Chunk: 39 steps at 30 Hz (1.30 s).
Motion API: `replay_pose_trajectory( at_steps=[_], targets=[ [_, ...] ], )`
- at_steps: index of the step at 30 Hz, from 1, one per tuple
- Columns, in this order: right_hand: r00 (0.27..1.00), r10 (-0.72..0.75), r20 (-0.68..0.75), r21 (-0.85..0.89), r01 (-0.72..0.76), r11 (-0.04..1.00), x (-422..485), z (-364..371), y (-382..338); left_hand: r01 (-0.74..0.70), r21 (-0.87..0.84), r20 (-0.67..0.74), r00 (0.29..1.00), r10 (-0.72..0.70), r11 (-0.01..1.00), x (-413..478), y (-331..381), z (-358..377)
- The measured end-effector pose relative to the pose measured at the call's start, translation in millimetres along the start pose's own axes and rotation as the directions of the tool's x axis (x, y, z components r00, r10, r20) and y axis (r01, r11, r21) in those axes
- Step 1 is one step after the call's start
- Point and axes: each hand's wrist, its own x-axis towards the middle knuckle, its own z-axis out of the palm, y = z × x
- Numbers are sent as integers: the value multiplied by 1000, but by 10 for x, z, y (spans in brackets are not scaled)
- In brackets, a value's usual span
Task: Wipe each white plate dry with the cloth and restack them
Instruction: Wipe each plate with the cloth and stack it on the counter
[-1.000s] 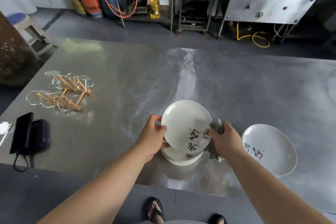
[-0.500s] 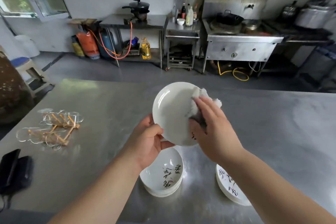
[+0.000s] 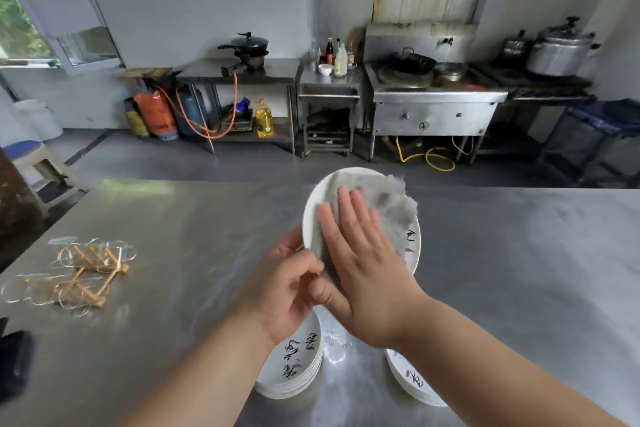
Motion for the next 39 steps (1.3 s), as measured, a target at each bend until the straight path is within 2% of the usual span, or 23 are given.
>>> replay_pose_trajectory(
  at_steps=[2, 4, 8, 10, 13, 15, 17, 21, 23, 25, 29, 31, 35, 37, 39],
  targets=[
    [990, -142, -14, 5, 142, 990, -114, 42, -30, 1, -1, -6, 1000, -1, 1000, 11, 6, 11],
    [985, -170, 0, -44, 170, 985, -150, -1, 60, -2, -19, 12, 1000, 2, 1000, -4, -5, -3],
    [998, 57, 20, -128, -54, 990, -35, -202, 277, 28, 30, 43, 999, -29, 999, -39, -64, 53],
    [997, 76, 0, -71, -75, 995, -30, -230, 242, 14, 33, 46, 999, -16, 999, -23, -60, 94],
    [995, -95, -21, 19, 96, 995, -203, -99, 74, -38, -36, 6, 999, 38, 999, 11, 29, 53],
    [986, -167, 2, -24, 167, 986, -334, -3, 33, -55, -94, -11, 998, 54, 994, 11, 62, -38],
    [992, -124, 30, -107, 126, 986, -327, -34, 113, -36, -125, 5, 999, 37, 992, 6, 65, -99],
    [986, 163, 18, -219, -156, 963, -123, -243, 340, -23, -89, 58, 998, 28, 996, 13, 30, -35],
    [974, 227, 0, -225, -221, 949, -81, -253, 334, -54, -85, 40, 998, 58, 995, 39, 46, 12],
    [979, 205, 10, -161, -200, 966, -133, -166, 201, -84, -99, -13, 996, 83, 992, 58, 70, 40],
    [992, 56, 112, -12, -55, 998, -384, 165, -25, -109, -126, -134, 987, 92, 986, 42, 32, 12],
    [985, 81, 150, -47, -75, 996, -364, 138, 76, -87, -136, -142, 988, 68, 987, 7, -4, -19],
    [954, 267, 134, -217, -235, 948, -154, -102, 335, -72, -127, -98, 993, 60, 989, -20, -27, -14],
    [959, 260, 115, -196, -234, 952, -131, -119, 290, -97, -135, -102, 991, 84, 986, 2, 5, 6],
    [978, 180, 103, -103, -169, 980, -210, -28, 117, -122, -147, -139, 985, 102, 982, 34, 37, 24]
  ],
)
